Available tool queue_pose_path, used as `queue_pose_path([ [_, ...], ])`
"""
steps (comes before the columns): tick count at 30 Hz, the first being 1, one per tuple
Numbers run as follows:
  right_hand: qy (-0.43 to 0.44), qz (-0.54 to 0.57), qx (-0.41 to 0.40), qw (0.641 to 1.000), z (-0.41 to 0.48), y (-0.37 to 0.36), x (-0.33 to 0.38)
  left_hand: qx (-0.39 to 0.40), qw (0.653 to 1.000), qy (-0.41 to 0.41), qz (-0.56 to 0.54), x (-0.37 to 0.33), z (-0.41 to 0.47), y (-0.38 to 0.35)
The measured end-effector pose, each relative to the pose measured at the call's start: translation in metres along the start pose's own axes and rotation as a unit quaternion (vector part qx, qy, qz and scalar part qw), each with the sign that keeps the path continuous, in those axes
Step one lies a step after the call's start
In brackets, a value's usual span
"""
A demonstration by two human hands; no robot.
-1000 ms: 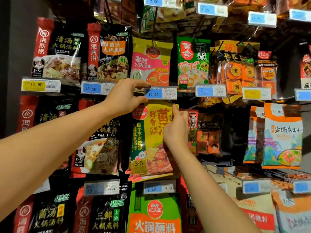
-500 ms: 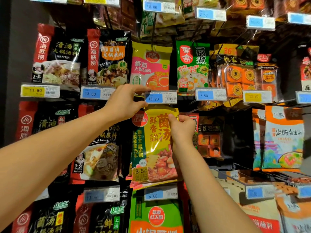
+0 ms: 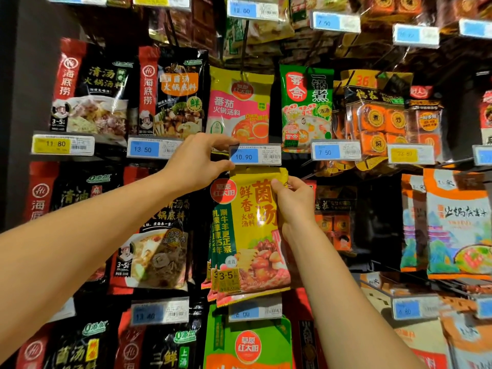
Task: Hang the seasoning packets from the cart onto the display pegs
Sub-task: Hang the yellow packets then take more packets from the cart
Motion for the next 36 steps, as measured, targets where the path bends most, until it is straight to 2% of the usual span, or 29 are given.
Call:
queue_pose_path([
  [7, 0.042, -0.006, 0.002, 0.999, 0.008, -0.009, -0.012, 0.005, 1.0, -0.001, -0.002, 0.001, -0.001, 0.001],
  [14, 0.004, 0.043, 0.009, 0.999, 0.016, -0.006, -0.003, 0.011, 1.0, -0.006, -0.009, -0.002, 0.0, 0.002],
  [20, 0.042, 0.035, -0.069, 0.996, 0.019, -0.005, -0.002, 0.01, 1.0, -0.003, -0.007, -0.001, 0.0, 0.002],
  [26, 0.054, -0.023, -0.068, 0.996, 0.016, -0.01, -0.016, 0.007, 1.0, -0.002, -0.001, 0.0, 0.0, 0.002],
  [36, 0.076, -0.003, -0.095, 0.993, 0.02, -0.004, -0.015, 0.0, 1.0, -0.001, -0.016, 0.005, -0.001, 0.0],
])
Point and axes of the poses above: each hand's wrist, its own z-axis towards the middle knuckle, its own y-axis out of the back of the hand, x = y × z, the point moved 7 cm from there along z, towards the middle knuckle, and after that the axes turned 5 degrees about -y, right-handed, at the moved point
